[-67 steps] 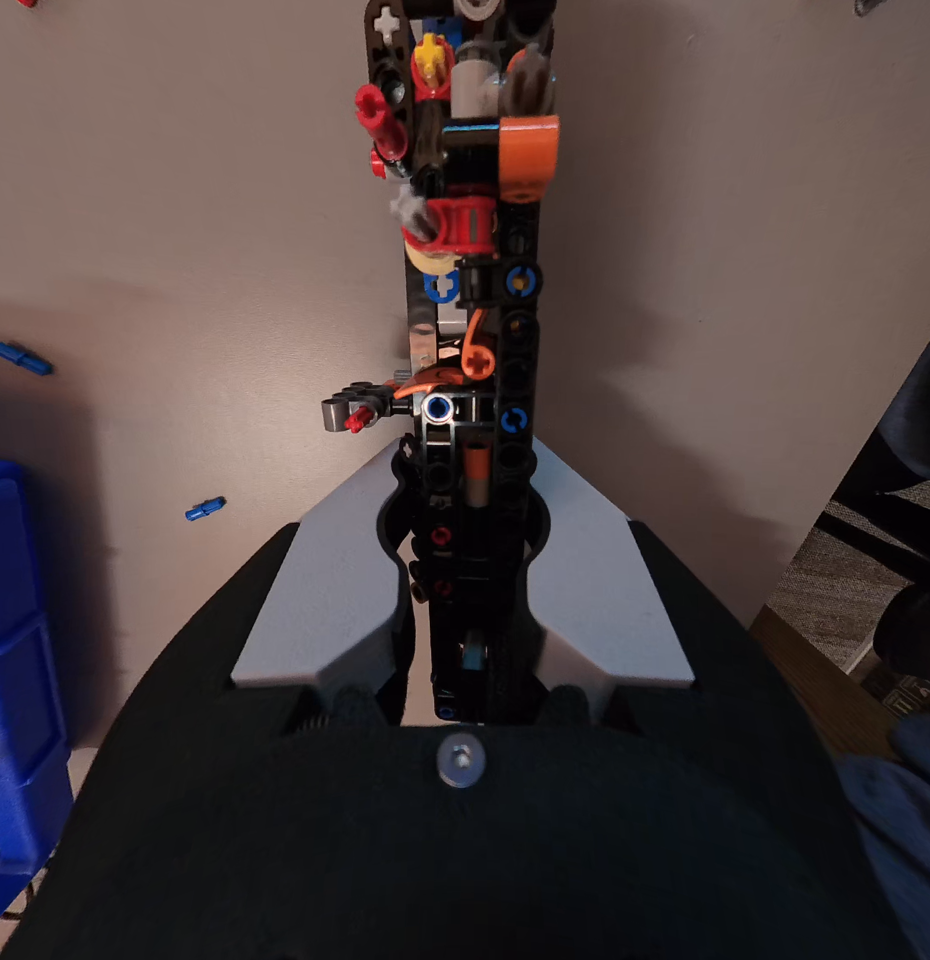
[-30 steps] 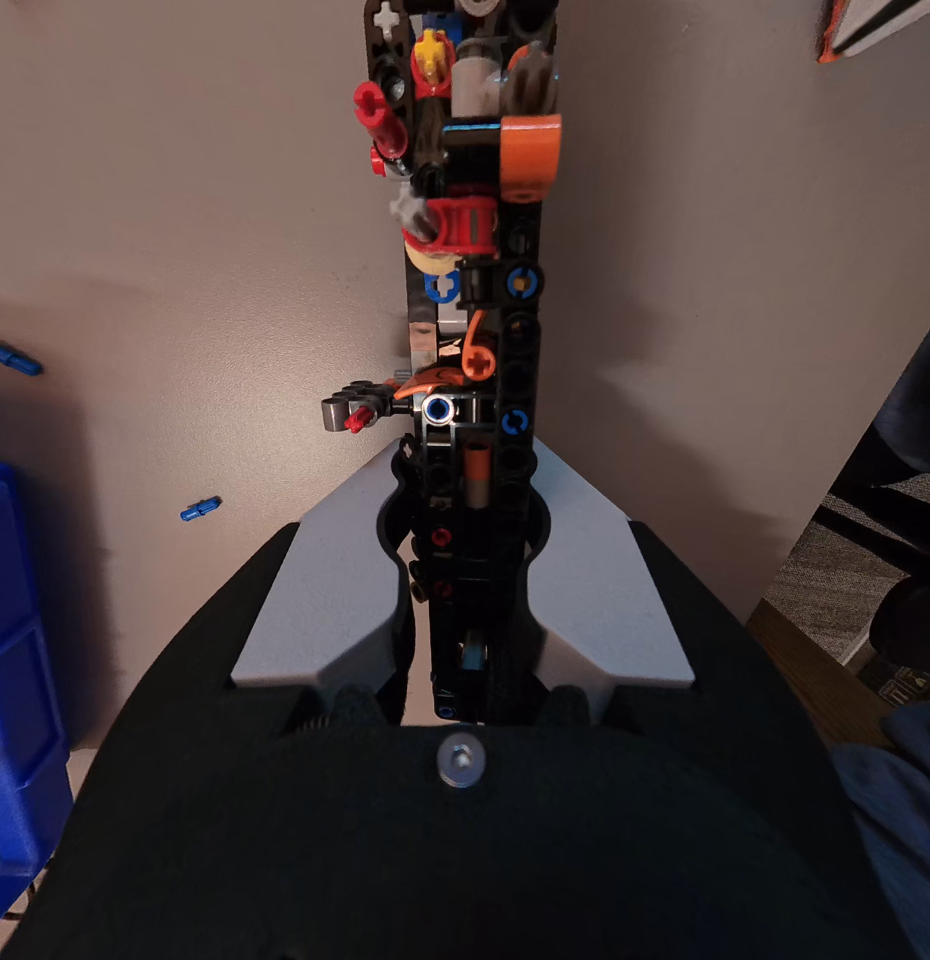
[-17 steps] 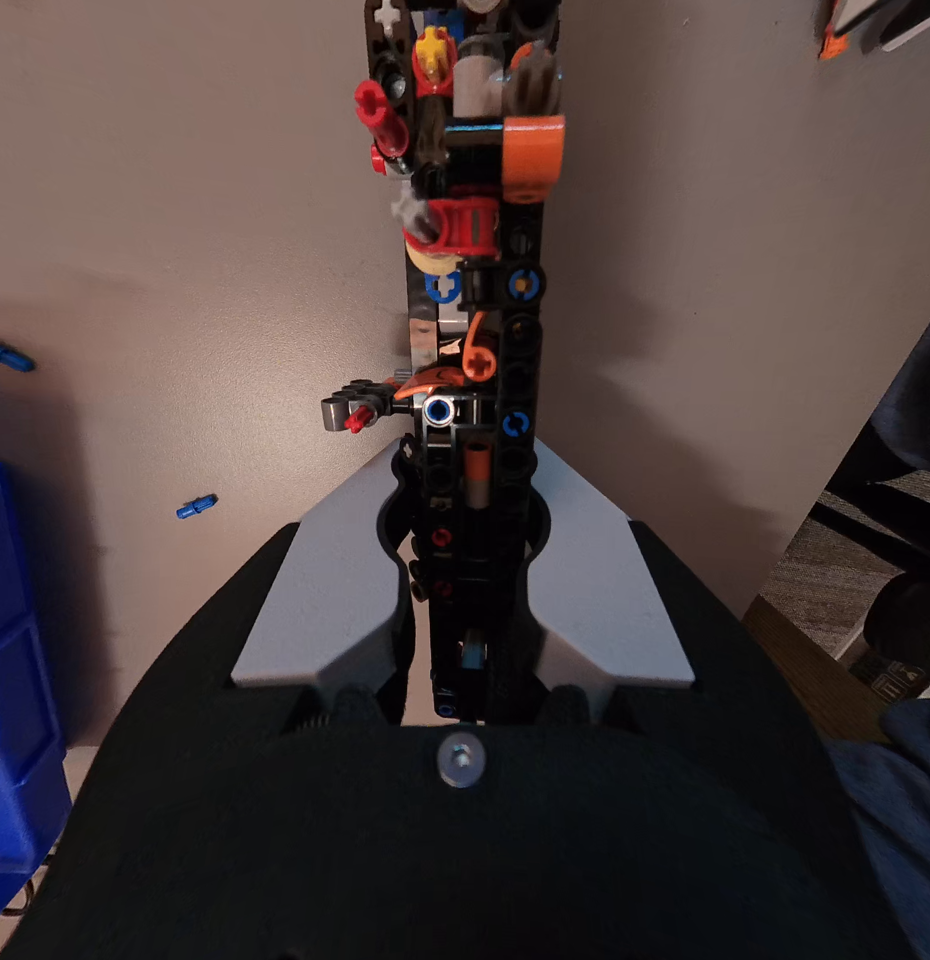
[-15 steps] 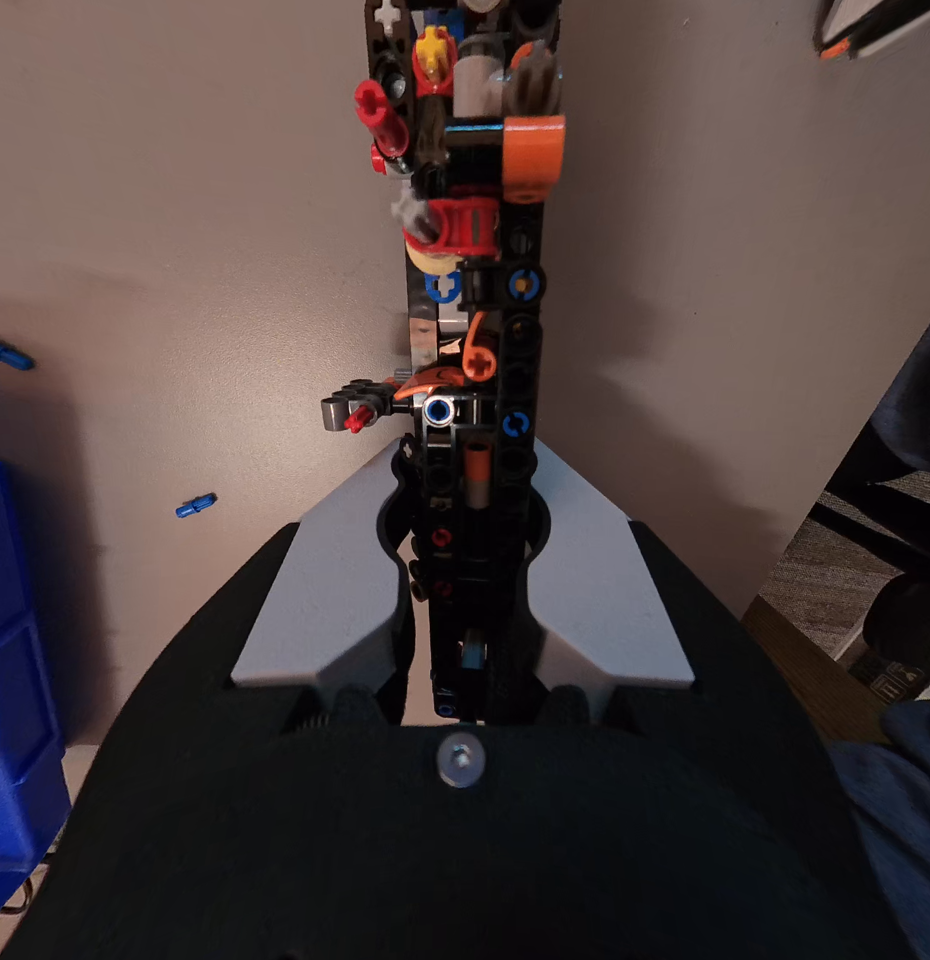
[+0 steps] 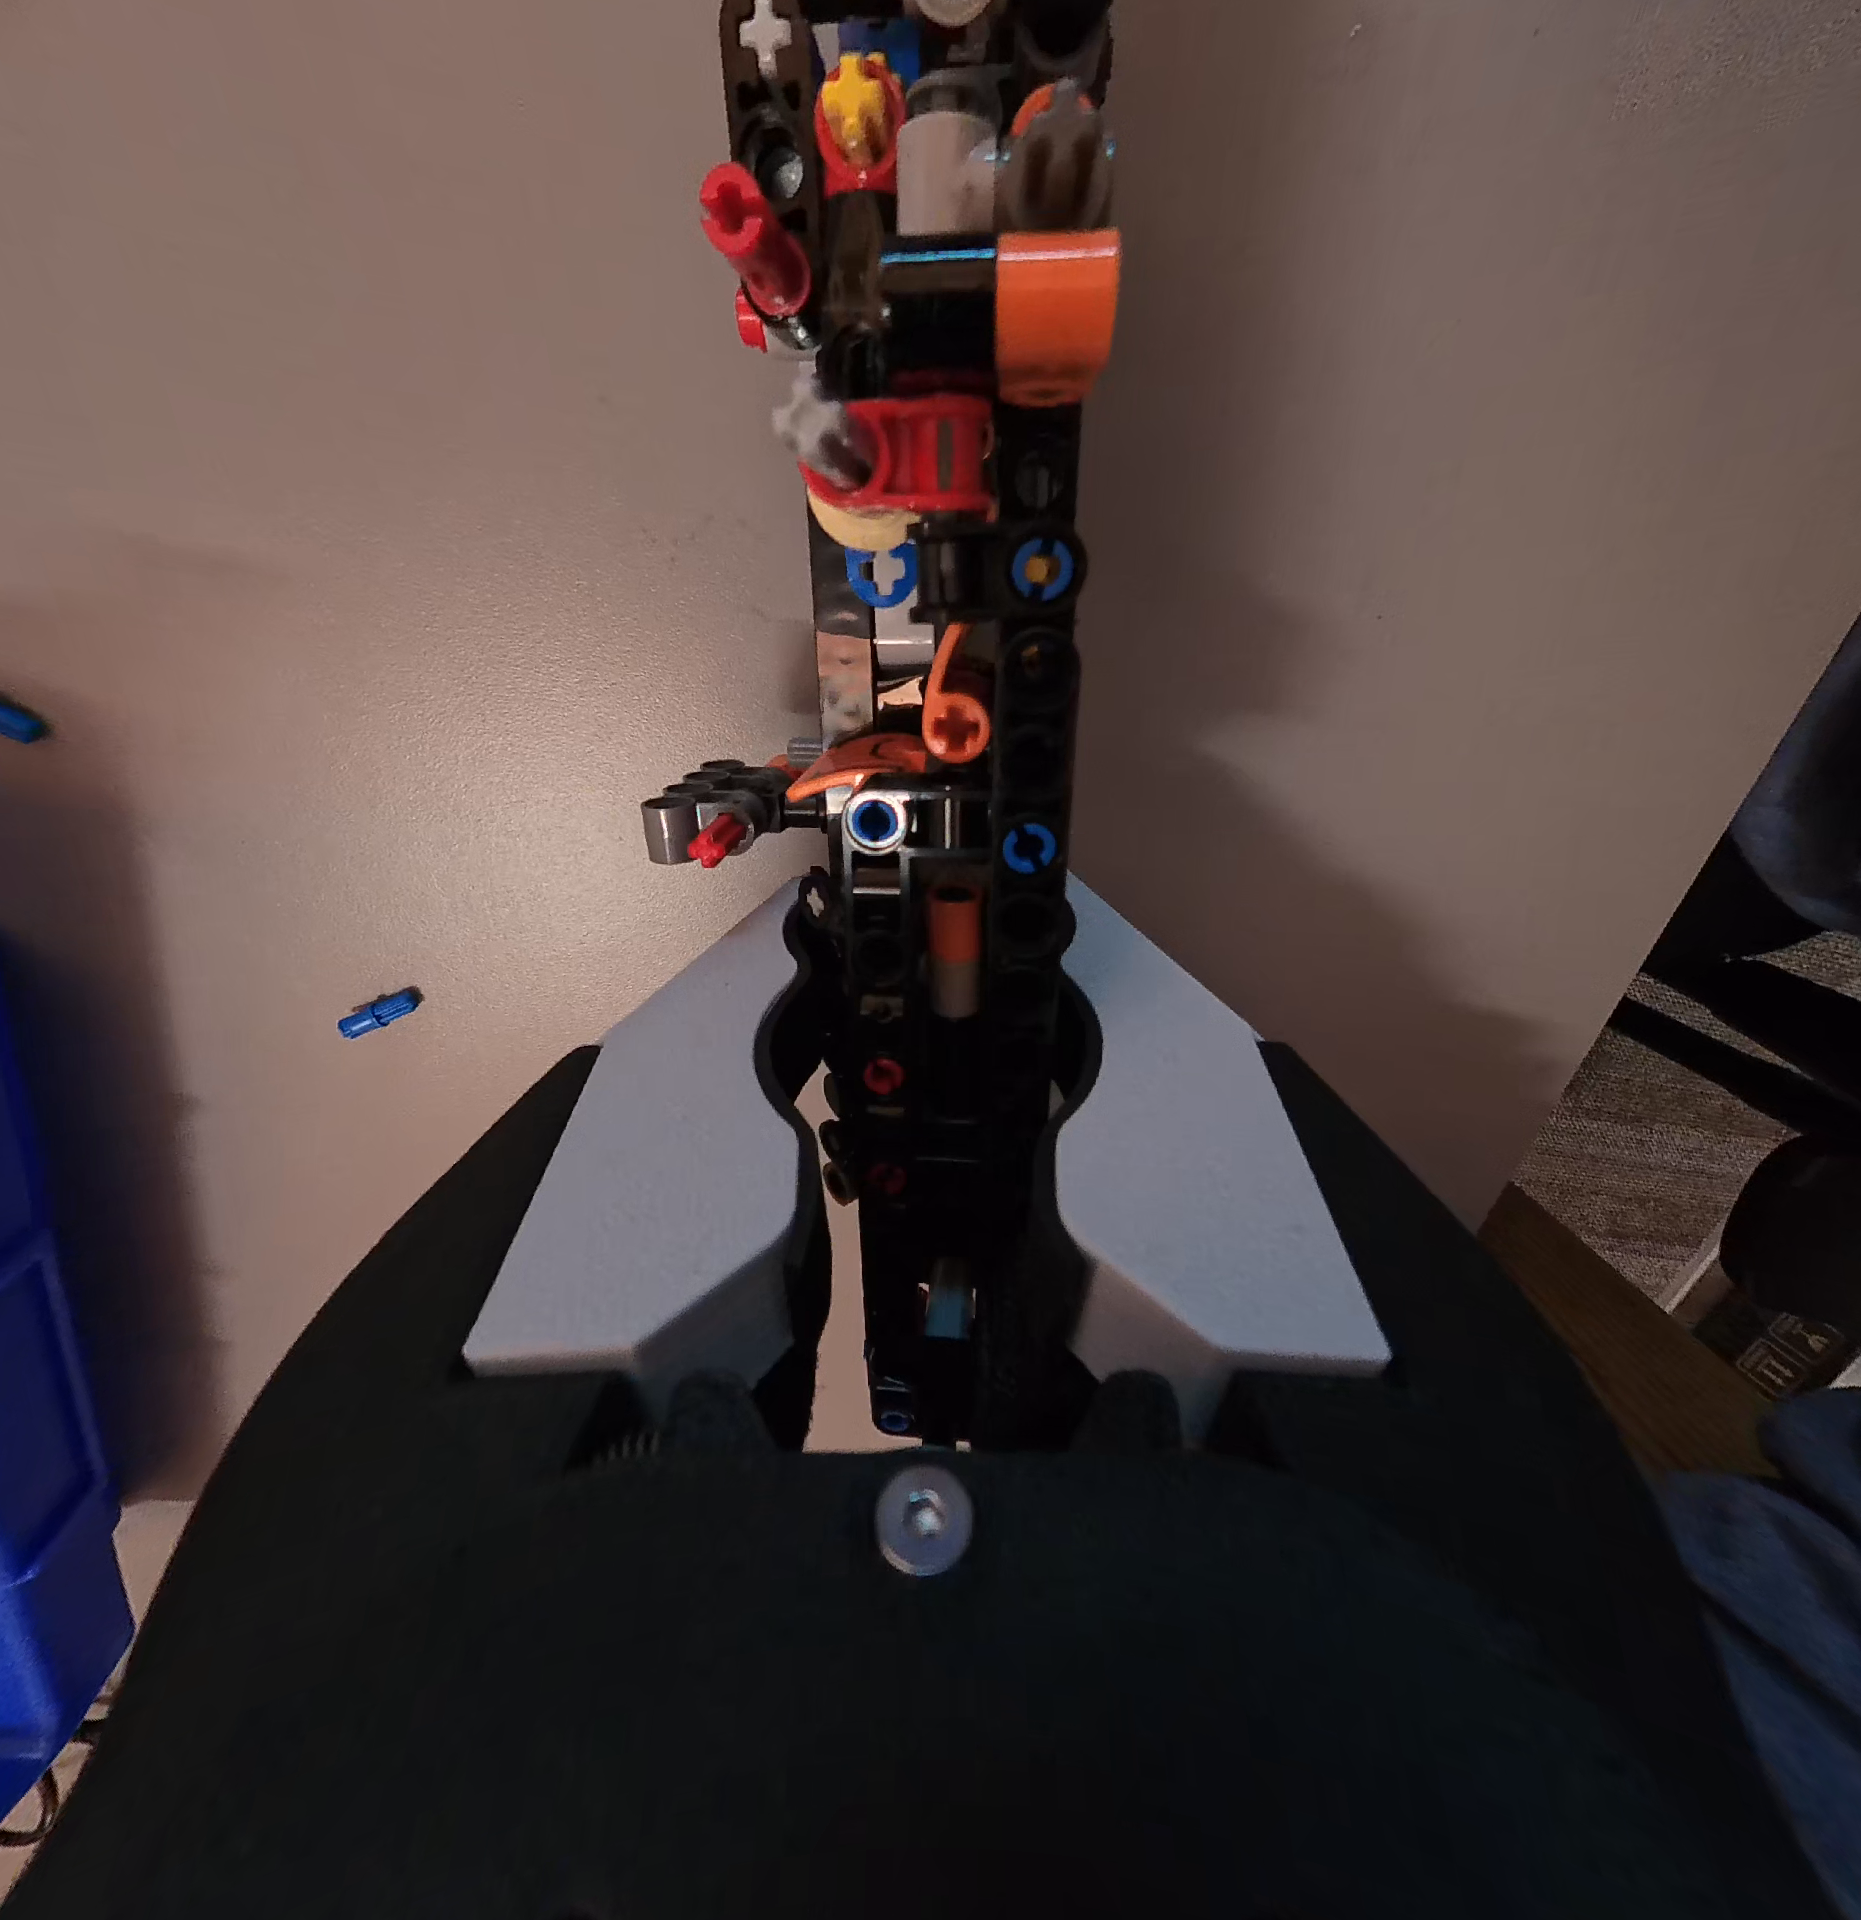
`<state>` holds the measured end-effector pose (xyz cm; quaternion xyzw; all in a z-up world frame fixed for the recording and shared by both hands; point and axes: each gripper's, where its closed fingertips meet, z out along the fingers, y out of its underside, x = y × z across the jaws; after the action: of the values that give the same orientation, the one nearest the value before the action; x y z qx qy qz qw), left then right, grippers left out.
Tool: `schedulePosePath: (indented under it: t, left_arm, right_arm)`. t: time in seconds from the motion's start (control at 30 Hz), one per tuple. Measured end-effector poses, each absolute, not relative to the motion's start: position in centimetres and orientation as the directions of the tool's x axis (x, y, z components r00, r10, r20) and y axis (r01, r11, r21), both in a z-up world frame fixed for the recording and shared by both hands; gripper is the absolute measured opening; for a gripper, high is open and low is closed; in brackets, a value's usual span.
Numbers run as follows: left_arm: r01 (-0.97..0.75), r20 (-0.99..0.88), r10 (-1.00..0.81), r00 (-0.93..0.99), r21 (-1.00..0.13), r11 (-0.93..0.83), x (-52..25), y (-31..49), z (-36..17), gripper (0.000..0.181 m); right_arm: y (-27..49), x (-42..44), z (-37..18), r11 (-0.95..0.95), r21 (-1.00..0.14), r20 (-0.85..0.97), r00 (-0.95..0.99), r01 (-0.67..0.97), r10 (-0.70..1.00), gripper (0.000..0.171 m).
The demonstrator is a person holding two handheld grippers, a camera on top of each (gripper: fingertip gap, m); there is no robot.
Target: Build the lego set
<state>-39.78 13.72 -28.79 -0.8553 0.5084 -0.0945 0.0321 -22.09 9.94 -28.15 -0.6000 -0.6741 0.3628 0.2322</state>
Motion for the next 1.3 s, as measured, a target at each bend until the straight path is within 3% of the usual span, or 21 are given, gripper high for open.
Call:
schedulePosePath:
  t: [0.07,0.2,0.37,0.47,0.63,0.8,0.97,1.03,1.1,1.17,1.3]
  left_arm:
    - [-0.865,0.130,-0.877,0.463,-0.151,-0.479,-39.8,13.7,-28.8,0.036]
    - [-0.864,0.128,-0.876,0.465,-0.148,-0.481,-39.8,13.7,-28.8,0.036]
    - [-0.863,0.127,-0.873,0.472,-0.138,-0.486,-39.8,13.7,-28.8,0.036]
    - [-0.862,0.119,-0.871,0.477,-0.131,-0.490,-39.8,13.6,-28.8,0.036]
    - [-0.862,0.124,-0.871,0.476,-0.131,-0.490,-39.8,13.4,-28.8,0.036]
    - [-0.863,0.128,-0.872,0.473,-0.131,-0.488,-39.8,13.4,-28.8,0.036]
    - [-0.861,0.131,-0.870,0.475,-0.134,-0.491,-39.8,13.5,-28.8,0.036]
    - [-0.862,0.130,-0.871,0.474,-0.133,-0.489,-39.8,13.4,-28.8,0.036]
    - [-0.863,0.133,-0.872,0.472,-0.132,-0.487,-39.8,13.4,-28.8,0.036]
    - [-0.865,0.136,-0.872,0.470,-0.124,-0.485,-39.8,13.4,-28.8,0.036]
    - [-0.871,0.131,-0.876,0.465,-0.109,-0.479,-39.7,13.4,-28.8,0.036]
  right_arm:
    - [10.4,-19.9,-29.7,-0.012,-0.717,-0.134,-0.122,0.697,0.983,0.022]
    - [10.7,-18.0,-29.1,0.036,-0.692,-0.048,-0.097,0.721,0.994,0.023]
    - [10.7,-19.4,-29.5,0.142,-0.599,0.067,-0.128,0.788,0.990,0.014]
    - [10.7,-20.0,-30.9,0.125,-0.541,0.015,-0.139,0.832,0.990,0.015]
    - [10.8,-20.7,-31.4,0.156,-0.514,0.041,-0.158,0.843,0.987,0.003]
    - [10.5,-21.6,-30.9,0.132,-0.561,-0.016,-0.171,0.817,0.985,0.002]
    - [10.3,-23.7,-25.7,0.055,-0.800,-0.072,-0.188,0.597,0.980,0.002]
    - [11.6,-21.6,-25.6,-0.028,-0.825,-0.117,-0.121,0.565,0.986,0.003]
    - [12.8,-18.6,-28.1,-0.062,-0.763,-0.107,-0.031,0.643,0.994,0.017]
    - [12.1,-16.5,-29.4,-0.127,-0.709,-0.178,-0.001,0.694,0.984,0.049]
    - [11.9,-14.0,-29.2,-0.081,-0.700,-0.109,0.005,0.710,0.994,0.045]
